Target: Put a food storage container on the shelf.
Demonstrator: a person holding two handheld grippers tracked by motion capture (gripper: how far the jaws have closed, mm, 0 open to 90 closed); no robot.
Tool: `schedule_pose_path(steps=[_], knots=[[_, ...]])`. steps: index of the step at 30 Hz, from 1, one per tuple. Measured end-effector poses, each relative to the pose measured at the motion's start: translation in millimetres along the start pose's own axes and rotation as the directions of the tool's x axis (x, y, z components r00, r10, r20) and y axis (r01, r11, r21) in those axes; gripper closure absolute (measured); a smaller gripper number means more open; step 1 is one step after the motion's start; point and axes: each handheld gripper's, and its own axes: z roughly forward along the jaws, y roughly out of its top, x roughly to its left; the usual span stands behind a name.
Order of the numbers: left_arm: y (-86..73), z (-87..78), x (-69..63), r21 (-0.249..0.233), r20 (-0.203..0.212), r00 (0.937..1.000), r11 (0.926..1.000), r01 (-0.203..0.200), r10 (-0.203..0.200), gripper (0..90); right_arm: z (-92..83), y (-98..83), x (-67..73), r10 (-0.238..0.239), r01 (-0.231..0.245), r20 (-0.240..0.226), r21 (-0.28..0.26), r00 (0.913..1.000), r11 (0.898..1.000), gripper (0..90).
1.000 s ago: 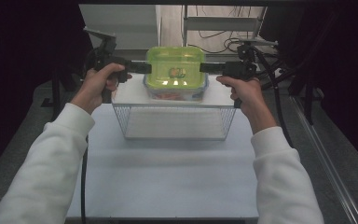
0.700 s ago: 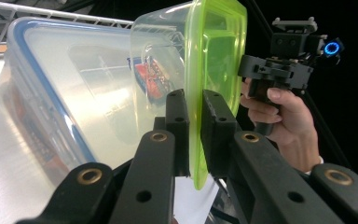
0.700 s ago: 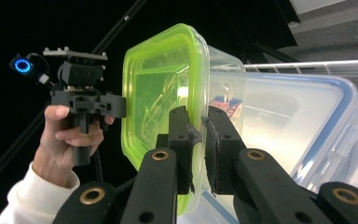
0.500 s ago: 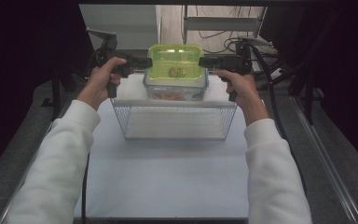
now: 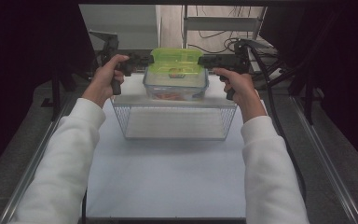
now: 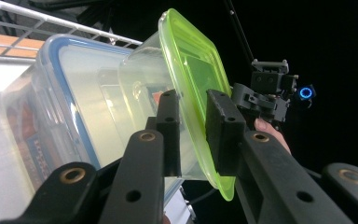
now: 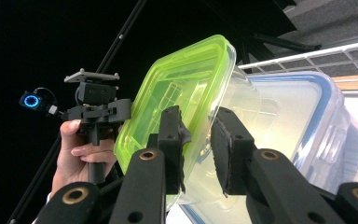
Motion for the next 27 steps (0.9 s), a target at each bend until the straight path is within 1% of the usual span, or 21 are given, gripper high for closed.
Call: schedule_pose_path(steps=[2, 3, 4, 5, 7, 8, 10, 11, 14, 15, 16, 17, 18, 20, 21, 22, 23, 24, 25, 26, 27], knots=[[-0.4, 0.8, 0.5, 0.003, -0.024, 0.9996, 0.9999, -0.013, 0.014, 67.5, -0.8, -0.1, 0.6, -0.011, 0.011, 0.017, -0.008, 0.9998, 1.000, 69.9], [-1.2, 1.1, -0.3, -0.006, -0.043, 0.9986, 0.9995, -0.031, 0.031, 61.8, -1.4, -0.2, 0.6, -0.020, 0.020, 0.021, -0.012, 0.9996, 1.000, 67.4], [-2.3, 0.9, -1.6, -0.020, -0.063, 0.9963, 0.9981, -0.059, 0.058, 57.9, -2.2, -0.4, 0.8, -0.023, 0.024, 0.021, -0.018, 0.9995, 1.000, 65.0], [-2.9, 0.6, -1.9, -0.030, -0.066, 0.9956, 0.9972, -0.069, 0.067, 53.2, -3.7, -0.7, 0.9, -0.036, 0.037, 0.023, -0.030, 0.9991, 0.999, 62.5], [-3.4, -0.5, -3.0, -0.045, -0.063, 0.9950, 0.9958, -0.080, 0.077, 44.1, -6.0, -1.3, 1.1, -0.049, 0.050, 0.023, -0.044, 0.9985, 0.998, 60.4], [-3.8, -1.6, -4.4, -0.056, -0.061, 0.9940, 0.9940, -0.094, 0.090, 40.5, -7.4, -1.8, 1.3, -0.056, 0.057, 0.027, -0.052, 0.9981, 0.997, 58.7], [-5.3, -4.5, -9.7, -0.068, -0.057, 0.9911, 0.9899, -0.124, 0.120, 37.3, -11.2, -2.9, 3.2, -0.067, 0.069, 0.033, -0.063, 0.9972, 0.996, 54.6], [-6.4, -6.0, -12.8, -0.072, -0.061, 0.9887, 0.9873, -0.141, 0.137, 35.6, -13.3, -3.5, 5.0, -0.078, 0.080, 0.035, -0.068, 0.9964, 0.994, 52.9], [-11.4, -12.0, -20.1, -0.083, -0.089, 0.9790, 0.9781, -0.191, 0.183, 31.0, -21.8, -5.9, 11.7, -0.124, 0.128, 0.047, -0.071, 0.9911, 0.989, 50.2], [-14.8, -14.5, -23.0, -0.082, -0.109, 0.9728, 0.9735, -0.214, 0.204, 30.6, -24.3, -6.9, 13.7, -0.136, 0.140, 0.054, -0.067, 0.9892, 0.988, 49.1], [-17.7, -16.3, -25.5, -0.074, -0.122, 0.9678, 0.9704, -0.230, 0.220, 29.9, -28.2, -9.3, 17.2, -0.171, 0.177, 0.086, -0.056, 0.9814, 0.983, 47.6], [-21.3, -18.3, -28.4, -0.072, -0.137, 0.9623, 0.9666, -0.246, 0.235, 28.6, -31.1, -11.8, 20.0, -0.196, 0.202, 0.110, -0.045, 0.9743, 0.978, 46.1], [-25.1, -20.7, -31.3, -0.071, -0.151, 0.9560, 0.9619, -0.264, 0.251, 28.1, -34.0, -14.8, 22.5, -0.214, 0.221, 0.123, -0.038, 0.9690, 0.975, 45.5], [-32.5, -25.4, -35.5, -0.072, -0.155, 0.9497, 0.9557, -0.285, 0.272, 27.8, -39.9, -21.7, 26.4, -0.240, 0.245, 0.118, -0.030, 0.9637, 0.969, 44.2], [-38.6, -29.3, -38.5, -0.068, -0.170, 0.9411, 0.9493, -0.307, 0.292, 27.6, -42.1, -24.5, 27.9, -0.246, 0.251, 0.120, -0.025, 0.9619, 0.968, 43.7], [-43.9, -32.4, -41.0, -0.062, -0.185, 0.9327, 0.9435, -0.325, 0.309, 27.4, -46.0, -29.5, 29.3, -0.265, 0.269, 0.125, -0.017, 0.9561, 0.963, 43.3], [-49.7, -35.1, -43.3, -0.055, -0.208, 0.9211, 0.9363, -0.347, 0.329, 27.2, -49.4, -33.6, 30.5, -0.278, 0.282, 0.126, -0.016, 0.9524, 0.959, 43.0], [-54.3, -36.8, -45.4, -0.045, -0.233, 0.9092, 0.9300, -0.365, 0.345, 27.0, -53.1, -37.7, 31.4, -0.289, 0.294, 0.129, -0.016, 0.9484, 0.956, 42.6], [-62.5, -39.4, -47.5, -0.027, -0.262, 0.8915, 0.9206, -0.390, 0.370, 26.9, -56.1, -40.8, 32.0, -0.298, 0.303, 0.131, -0.017, 0.9455, 0.953, 42.5], [-68.9, -41.8, -47.8, -0.019, -0.273, 0.8841, 0.9167, -0.399, 0.379, 26.9, -60.8, -46.2, 33.0, -0.311, 0.316, 0.136, -0.017, 0.9407, 0.949, 42.0], [-75.2, -44.2, -47.2, -0.011, -0.282, 0.8795, 0.9153, -0.403, 0.384, 26.9, -64.5, -51.0, 33.9, -0.331, 0.337, 0.152, -0.014, 0.9313, 0.941, 41.7]])
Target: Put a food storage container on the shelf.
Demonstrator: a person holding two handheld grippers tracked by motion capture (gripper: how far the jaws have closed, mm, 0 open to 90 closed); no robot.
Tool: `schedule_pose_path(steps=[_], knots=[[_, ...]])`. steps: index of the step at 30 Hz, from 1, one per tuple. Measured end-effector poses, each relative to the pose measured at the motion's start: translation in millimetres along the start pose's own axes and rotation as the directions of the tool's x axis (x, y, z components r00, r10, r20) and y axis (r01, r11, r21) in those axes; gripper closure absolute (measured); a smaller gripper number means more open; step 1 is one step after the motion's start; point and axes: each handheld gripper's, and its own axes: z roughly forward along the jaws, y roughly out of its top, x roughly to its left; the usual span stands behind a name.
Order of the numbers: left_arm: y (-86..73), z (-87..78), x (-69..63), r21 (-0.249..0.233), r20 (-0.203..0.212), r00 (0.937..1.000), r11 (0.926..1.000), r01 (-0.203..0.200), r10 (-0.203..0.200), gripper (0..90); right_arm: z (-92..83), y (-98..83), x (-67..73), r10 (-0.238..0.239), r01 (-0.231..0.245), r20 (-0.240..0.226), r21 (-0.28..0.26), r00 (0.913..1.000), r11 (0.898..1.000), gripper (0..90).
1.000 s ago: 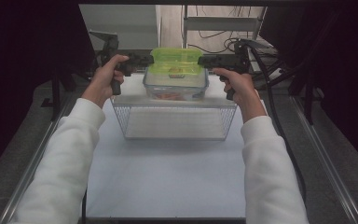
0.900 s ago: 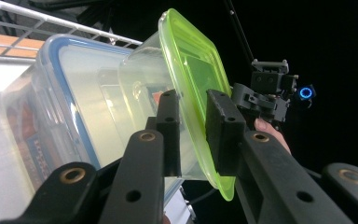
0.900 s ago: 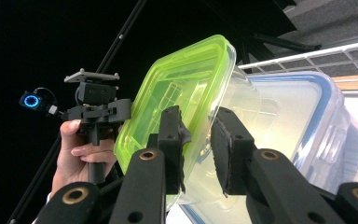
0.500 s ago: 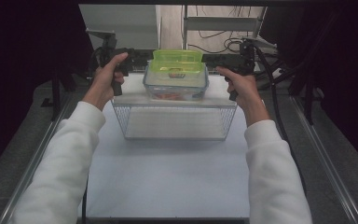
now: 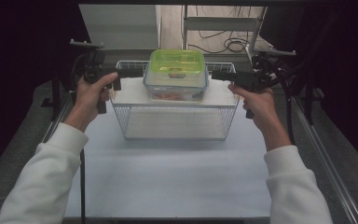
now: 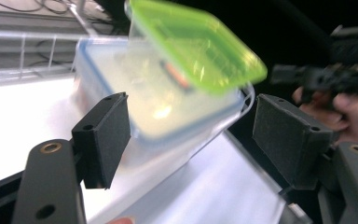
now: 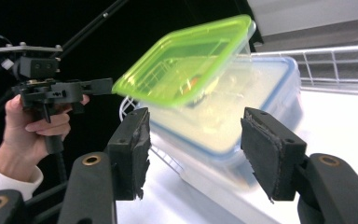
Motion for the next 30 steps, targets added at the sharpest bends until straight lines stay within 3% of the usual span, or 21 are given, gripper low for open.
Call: schedule_pose_path(steps=[3, 7, 14, 19, 24, 30], knots=[[-19.6, -9.3, -2.0, 0.007, -0.009, 0.9998, 0.9998, -0.019, 0.019, 26.9, -11.8, -16.0, 5.5, -0.052, 0.051, 0.035, 0.021, 0.9980, 0.998, 40.3], [-49.6, -20.3, -7.6, 0.022, -0.037, 0.9961, 0.9966, -0.079, 0.080, 26.9, -24.6, -38.8, 10.5, -0.093, 0.092, 0.031, 0.037, 0.9951, 0.995, 39.6], [-110.4, -28.8, -18.4, 0.051, -0.014, 0.9900, 0.9889, -0.140, 0.140, 27.0, -39.1, -93.5, 13.5, -0.175, 0.171, 0.037, 0.096, 0.9838, 0.981, 37.7], [-154.8, -26.5, -16.6, 0.094, -0.023, 0.9864, 0.9826, -0.160, 0.163, 27.2, -37.9, -138.4, 5.6, -0.185, 0.179, 0.027, 0.149, 0.9824, 0.973, 37.0], [-192.1, -21.5, -11.7, 0.129, -0.030, 0.9885, 0.9812, -0.143, 0.148, 27.4, -33.2, -175.8, -0.3, -0.180, 0.173, 0.020, 0.197, 0.9835, 0.965, 36.7], [-218.8, -15.4, -3.5, 0.175, -0.053, 0.9882, 0.9755, -0.133, 0.144, 27.3, -24.5, -205.4, -9.7, -0.174, 0.162, 0.023, 0.262, 0.9846, 0.952, 36.3]])
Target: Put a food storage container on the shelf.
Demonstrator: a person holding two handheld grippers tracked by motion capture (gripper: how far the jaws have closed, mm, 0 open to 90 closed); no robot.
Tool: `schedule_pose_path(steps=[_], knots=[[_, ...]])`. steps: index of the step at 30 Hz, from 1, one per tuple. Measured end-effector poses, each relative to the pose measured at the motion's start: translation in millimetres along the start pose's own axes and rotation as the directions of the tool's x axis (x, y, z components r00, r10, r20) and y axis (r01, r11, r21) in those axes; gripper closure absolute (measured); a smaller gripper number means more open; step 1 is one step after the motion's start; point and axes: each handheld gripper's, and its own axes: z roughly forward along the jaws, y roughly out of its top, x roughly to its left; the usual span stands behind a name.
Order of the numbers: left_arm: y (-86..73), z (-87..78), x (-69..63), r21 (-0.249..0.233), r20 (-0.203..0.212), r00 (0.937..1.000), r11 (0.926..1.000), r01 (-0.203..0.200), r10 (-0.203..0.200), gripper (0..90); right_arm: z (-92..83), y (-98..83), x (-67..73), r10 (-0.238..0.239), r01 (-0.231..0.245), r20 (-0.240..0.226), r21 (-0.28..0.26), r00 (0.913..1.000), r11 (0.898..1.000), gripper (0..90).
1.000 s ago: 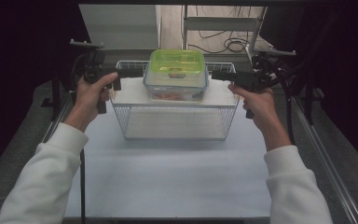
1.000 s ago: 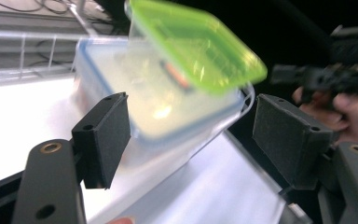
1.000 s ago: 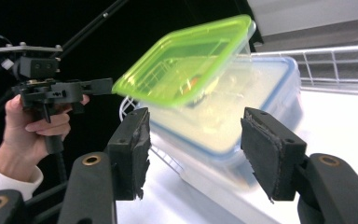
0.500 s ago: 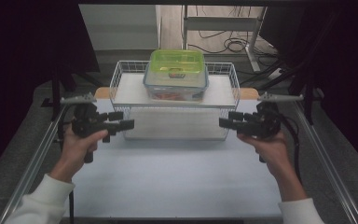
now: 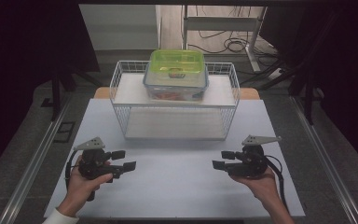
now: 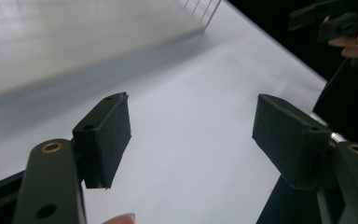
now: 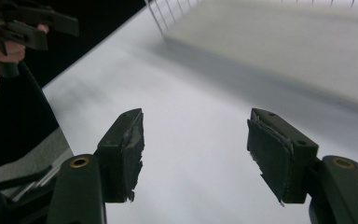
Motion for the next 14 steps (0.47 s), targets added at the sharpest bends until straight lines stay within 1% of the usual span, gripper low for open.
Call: schedule_pose_path(steps=[3, 9, 14], knots=[[-4.1, 1.7, 0.2, 0.007, -0.004, 1.0000, 1.0000, 0.000, 0.000, 27.3, 4.1, -3.8, -1.6, 0.004, -0.005, 0.014, 0.016, 0.9999, 1.000, 35.9], [-8.9, 3.3, 1.1, 0.014, -0.013, 0.9999, 0.9998, 0.010, -0.010, 27.3, 6.1, -3.9, 3.2, -0.016, 0.016, 0.016, 0.005, 0.9997, 1.000, 34.0], [-11.9, 5.3, 1.1, 0.022, -0.021, 0.9997, 0.9997, 0.012, -0.011, 26.4, 7.0, -7.8, 0.2, -0.003, 0.003, 0.019, 0.005, 0.9998, 1.000, 31.5]])
